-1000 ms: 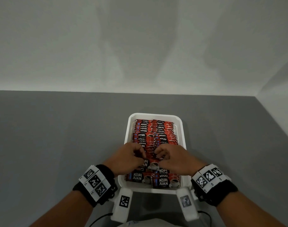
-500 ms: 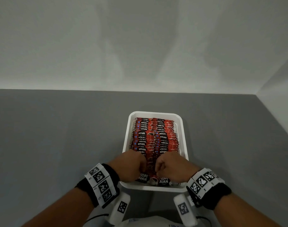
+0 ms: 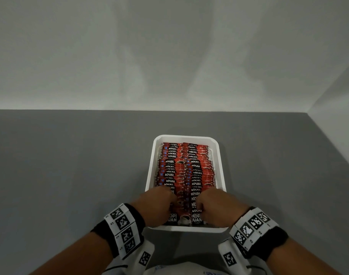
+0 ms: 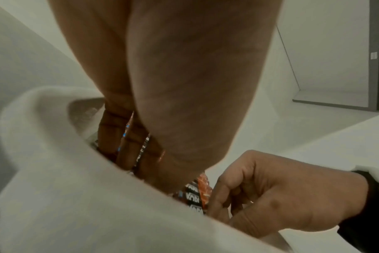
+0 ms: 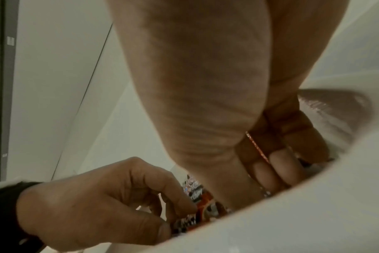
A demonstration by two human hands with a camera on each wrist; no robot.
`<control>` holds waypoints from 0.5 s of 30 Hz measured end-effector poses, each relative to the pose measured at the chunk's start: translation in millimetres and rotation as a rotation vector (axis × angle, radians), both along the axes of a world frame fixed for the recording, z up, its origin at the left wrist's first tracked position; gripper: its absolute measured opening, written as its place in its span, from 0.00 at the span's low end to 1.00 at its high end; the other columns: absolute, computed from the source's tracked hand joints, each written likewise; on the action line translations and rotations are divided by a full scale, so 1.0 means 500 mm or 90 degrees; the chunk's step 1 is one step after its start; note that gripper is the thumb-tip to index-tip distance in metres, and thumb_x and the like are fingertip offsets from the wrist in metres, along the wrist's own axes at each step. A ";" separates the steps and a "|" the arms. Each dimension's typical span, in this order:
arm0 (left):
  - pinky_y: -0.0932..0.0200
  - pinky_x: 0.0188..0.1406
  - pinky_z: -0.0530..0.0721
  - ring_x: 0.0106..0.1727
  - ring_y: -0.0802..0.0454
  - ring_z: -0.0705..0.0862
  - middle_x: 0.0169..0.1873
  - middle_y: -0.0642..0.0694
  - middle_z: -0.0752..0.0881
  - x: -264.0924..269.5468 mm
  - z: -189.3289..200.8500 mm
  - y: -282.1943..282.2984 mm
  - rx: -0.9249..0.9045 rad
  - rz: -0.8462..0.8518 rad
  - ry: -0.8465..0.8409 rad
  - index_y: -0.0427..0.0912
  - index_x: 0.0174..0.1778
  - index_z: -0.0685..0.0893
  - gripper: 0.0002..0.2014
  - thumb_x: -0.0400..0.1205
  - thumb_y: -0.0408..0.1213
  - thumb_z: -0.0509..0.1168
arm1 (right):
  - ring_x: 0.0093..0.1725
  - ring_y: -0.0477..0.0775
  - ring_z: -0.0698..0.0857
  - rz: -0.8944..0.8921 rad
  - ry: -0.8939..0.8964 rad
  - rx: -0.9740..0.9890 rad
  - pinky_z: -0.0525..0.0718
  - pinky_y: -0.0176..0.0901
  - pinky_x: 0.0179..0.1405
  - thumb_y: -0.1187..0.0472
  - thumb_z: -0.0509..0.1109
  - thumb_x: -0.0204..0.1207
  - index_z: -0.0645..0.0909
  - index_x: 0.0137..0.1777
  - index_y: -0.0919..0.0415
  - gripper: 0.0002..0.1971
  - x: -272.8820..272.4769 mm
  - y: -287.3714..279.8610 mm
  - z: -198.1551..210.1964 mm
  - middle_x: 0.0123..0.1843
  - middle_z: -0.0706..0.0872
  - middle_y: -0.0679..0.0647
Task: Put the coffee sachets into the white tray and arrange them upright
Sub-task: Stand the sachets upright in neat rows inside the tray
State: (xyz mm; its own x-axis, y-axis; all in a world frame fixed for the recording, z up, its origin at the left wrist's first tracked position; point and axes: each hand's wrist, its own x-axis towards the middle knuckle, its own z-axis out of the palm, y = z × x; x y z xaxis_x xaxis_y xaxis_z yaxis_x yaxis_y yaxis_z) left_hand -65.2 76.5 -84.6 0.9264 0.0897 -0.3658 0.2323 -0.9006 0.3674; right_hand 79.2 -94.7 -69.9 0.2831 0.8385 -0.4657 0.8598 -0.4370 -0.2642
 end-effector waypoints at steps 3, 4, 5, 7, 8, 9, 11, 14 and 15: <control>0.51 0.68 0.81 0.65 0.48 0.80 0.62 0.49 0.84 0.019 0.004 0.013 0.062 0.018 -0.092 0.49 0.63 0.89 0.19 0.78 0.37 0.61 | 0.49 0.52 0.87 -0.061 -0.001 0.110 0.88 0.47 0.49 0.58 0.71 0.77 0.88 0.49 0.57 0.06 0.021 0.014 0.002 0.50 0.87 0.52; 0.50 0.72 0.77 0.69 0.48 0.77 0.65 0.49 0.82 0.026 0.006 0.015 0.102 0.018 -0.108 0.49 0.66 0.87 0.20 0.79 0.39 0.61 | 0.54 0.52 0.86 -0.066 -0.007 0.143 0.86 0.46 0.53 0.57 0.70 0.77 0.87 0.53 0.56 0.08 0.028 0.020 0.000 0.54 0.86 0.51; 0.49 0.77 0.73 0.74 0.46 0.73 0.70 0.48 0.79 0.033 0.009 0.014 0.133 0.021 -0.113 0.49 0.71 0.83 0.22 0.80 0.41 0.62 | 0.59 0.53 0.83 -0.061 -0.020 0.162 0.84 0.47 0.59 0.56 0.71 0.77 0.85 0.59 0.54 0.12 0.033 0.028 -0.003 0.58 0.85 0.50; 0.45 0.84 0.60 0.85 0.41 0.61 0.84 0.44 0.66 0.044 0.012 0.012 0.156 0.032 -0.075 0.47 0.83 0.70 0.29 0.84 0.46 0.61 | 0.70 0.55 0.77 -0.050 -0.054 0.151 0.79 0.52 0.70 0.51 0.71 0.77 0.76 0.73 0.54 0.24 0.033 0.042 -0.009 0.70 0.79 0.50; 0.44 0.86 0.55 0.88 0.40 0.54 0.87 0.42 0.58 0.049 0.014 0.010 0.162 0.038 -0.042 0.45 0.87 0.62 0.34 0.85 0.48 0.61 | 0.75 0.57 0.73 -0.046 -0.067 0.124 0.75 0.55 0.75 0.49 0.71 0.78 0.70 0.79 0.54 0.31 0.030 0.048 -0.010 0.76 0.74 0.51; 0.43 0.87 0.50 0.89 0.40 0.50 0.89 0.42 0.52 0.053 0.011 0.009 0.169 0.041 -0.014 0.43 0.89 0.56 0.37 0.86 0.50 0.60 | 0.80 0.58 0.68 -0.045 -0.079 0.088 0.71 0.57 0.79 0.46 0.70 0.79 0.63 0.84 0.56 0.36 0.026 0.053 -0.010 0.81 0.69 0.52; 0.43 0.88 0.46 0.90 0.41 0.48 0.89 0.41 0.49 0.057 0.002 0.008 0.187 0.032 0.015 0.42 0.89 0.52 0.39 0.86 0.53 0.60 | 0.87 0.60 0.57 -0.047 -0.092 0.028 0.63 0.60 0.85 0.43 0.68 0.82 0.53 0.88 0.57 0.41 0.014 0.061 -0.007 0.89 0.57 0.55; 0.43 0.88 0.47 0.89 0.41 0.52 0.88 0.42 0.55 0.063 -0.010 0.010 0.191 0.025 0.003 0.43 0.88 0.57 0.37 0.85 0.53 0.61 | 0.90 0.60 0.49 -0.053 -0.075 -0.009 0.55 0.60 0.86 0.42 0.66 0.83 0.47 0.90 0.57 0.44 0.008 0.065 -0.011 0.91 0.49 0.54; 0.43 0.88 0.48 0.89 0.41 0.52 0.88 0.42 0.55 0.067 -0.008 0.012 0.180 0.037 -0.014 0.43 0.88 0.57 0.37 0.85 0.52 0.60 | 0.90 0.60 0.48 -0.060 -0.069 -0.003 0.54 0.60 0.86 0.41 0.65 0.83 0.46 0.90 0.57 0.44 0.009 0.066 -0.014 0.91 0.48 0.54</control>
